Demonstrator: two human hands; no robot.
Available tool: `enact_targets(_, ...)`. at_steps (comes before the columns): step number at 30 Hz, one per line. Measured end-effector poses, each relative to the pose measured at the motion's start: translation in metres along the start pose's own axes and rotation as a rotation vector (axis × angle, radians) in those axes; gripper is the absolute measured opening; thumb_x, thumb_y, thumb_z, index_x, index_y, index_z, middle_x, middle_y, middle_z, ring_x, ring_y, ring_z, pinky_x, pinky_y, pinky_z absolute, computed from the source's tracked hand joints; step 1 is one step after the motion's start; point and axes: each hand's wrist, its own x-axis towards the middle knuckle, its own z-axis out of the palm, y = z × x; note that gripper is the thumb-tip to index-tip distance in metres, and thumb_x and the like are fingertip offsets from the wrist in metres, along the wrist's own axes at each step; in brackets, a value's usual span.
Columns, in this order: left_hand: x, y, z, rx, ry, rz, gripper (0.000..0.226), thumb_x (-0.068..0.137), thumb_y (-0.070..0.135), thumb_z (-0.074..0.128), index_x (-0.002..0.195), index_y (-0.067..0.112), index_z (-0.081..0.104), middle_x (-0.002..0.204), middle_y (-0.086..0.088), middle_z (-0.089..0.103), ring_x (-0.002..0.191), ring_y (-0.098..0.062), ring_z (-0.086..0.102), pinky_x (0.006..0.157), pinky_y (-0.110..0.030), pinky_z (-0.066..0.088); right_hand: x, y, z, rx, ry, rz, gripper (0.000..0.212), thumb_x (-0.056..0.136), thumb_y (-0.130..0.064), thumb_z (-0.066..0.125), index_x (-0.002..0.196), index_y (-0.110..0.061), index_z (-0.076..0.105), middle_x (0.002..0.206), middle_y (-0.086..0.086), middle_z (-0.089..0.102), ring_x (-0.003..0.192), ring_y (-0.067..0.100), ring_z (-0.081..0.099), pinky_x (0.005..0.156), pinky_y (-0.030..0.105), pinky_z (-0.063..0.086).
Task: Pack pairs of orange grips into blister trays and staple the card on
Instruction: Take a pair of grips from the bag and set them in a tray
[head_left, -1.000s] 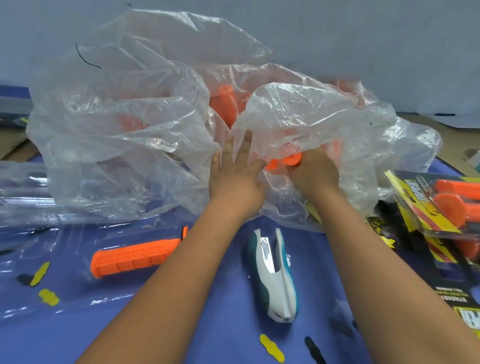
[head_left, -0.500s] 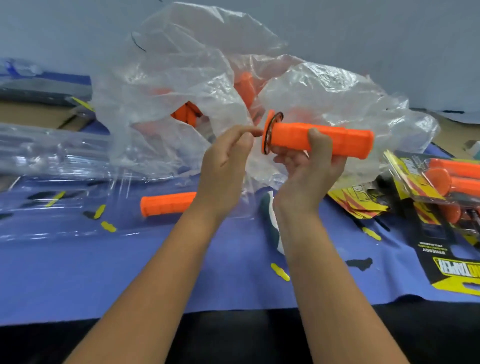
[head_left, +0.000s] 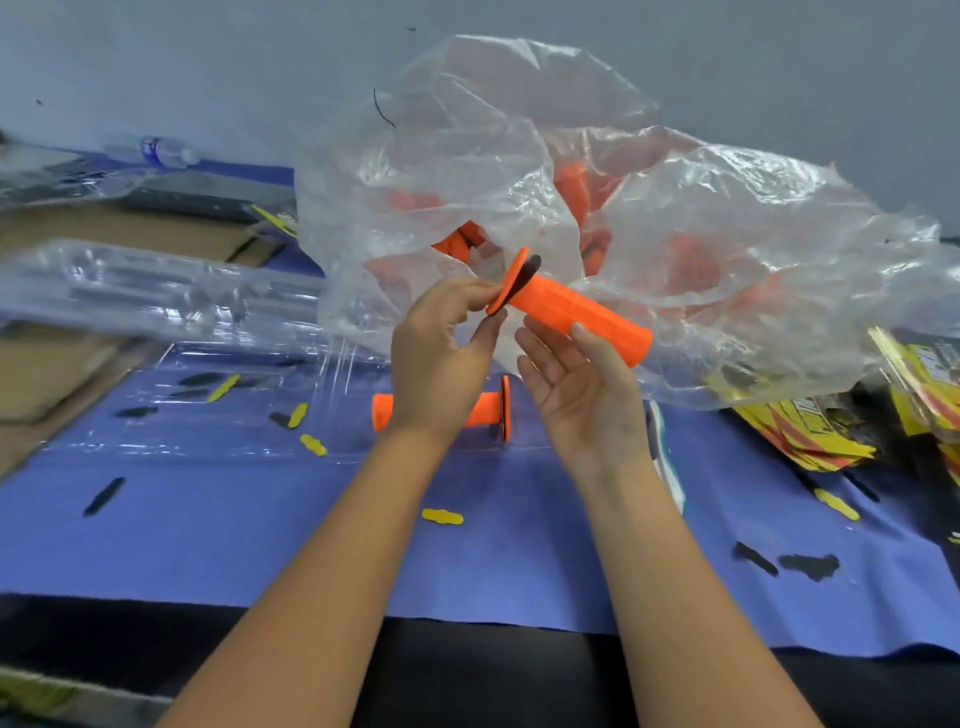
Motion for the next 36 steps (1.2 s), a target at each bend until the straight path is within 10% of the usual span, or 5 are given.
enact_targets(8, -0.014, -0.005, -0.008, -0.155, -0.002, -0.254, 0.025, 0.082, 0.014, 0.071, 0.085, 0.036, 0.06, 0.08, 0.023, 0.067, 0.076, 0.0, 0.065, 0.071, -0.016, 0.05, 0.003, 0.012, -0.007, -0.087, 0.029, -0.105, 0.019, 0.084, -0.003, 0.06, 0.102, -0.006, 0.06, 0.086, 0.009, 0.074, 0.083, 0.026, 0.074, 0.067, 0.03, 0.057)
enact_targets(17, -0.018, -0.005, -0.005, -0.191, -0.023, -0.292, 0.023, 0.098, 0.023, 0.056, 0.111, 0.041, 0.054, 0.098, 0.014, 0.068, 0.088, 0.004, 0.064, 0.08, -0.015, 0.048, -0.01, 0.023, 0.003, -0.886, 0.092, -0.671, 0.036, 0.078, -0.014, 0.073, 0.102, -0.037, 0.061, 0.093, -0.019, 0.069, 0.086, 0.003, 0.067, 0.077, 0.021, 0.054)
enact_targets(22, -0.009, -0.009, -0.014, -0.126, 0.118, -0.349, 0.019, 0.098, 0.016, 0.054, 0.097, 0.034, 0.062, 0.09, 0.013, 0.068, 0.082, -0.004, 0.066, 0.077, -0.032, 0.057, -0.014, 0.027, 0.008, -0.955, 0.139, -0.672, 0.044, 0.073, -0.023, 0.077, 0.106, -0.039, 0.054, 0.09, -0.031, 0.062, 0.076, -0.006, 0.061, 0.07, 0.013, 0.049)
enact_targets(26, -0.002, -0.015, -0.026, -0.113, 0.176, -0.353, 0.017, 0.095, 0.018, 0.058, 0.095, 0.035, 0.063, 0.089, 0.007, 0.069, 0.087, -0.014, 0.068, 0.079, -0.047, 0.057, -0.01, 0.033, 0.006, -0.88, 0.236, -0.558, 0.038, 0.075, -0.025, 0.078, 0.101, -0.04, 0.055, 0.087, -0.007, 0.068, 0.076, 0.013, 0.067, 0.075, 0.034, 0.057)
enact_targets(36, 0.007, -0.051, -0.056, -0.147, -0.133, -0.449, 0.034, 0.085, 0.009, 0.072, 0.118, 0.015, 0.066, 0.085, 0.003, 0.064, 0.07, 0.003, 0.059, 0.068, -0.014, 0.051, 0.007, 0.037, -0.01, -1.316, 0.146, -0.352, 0.057, 0.092, -0.038, 0.064, 0.145, -0.034, 0.044, 0.118, -0.007, 0.063, 0.112, 0.014, 0.056, 0.099, 0.037, 0.047)
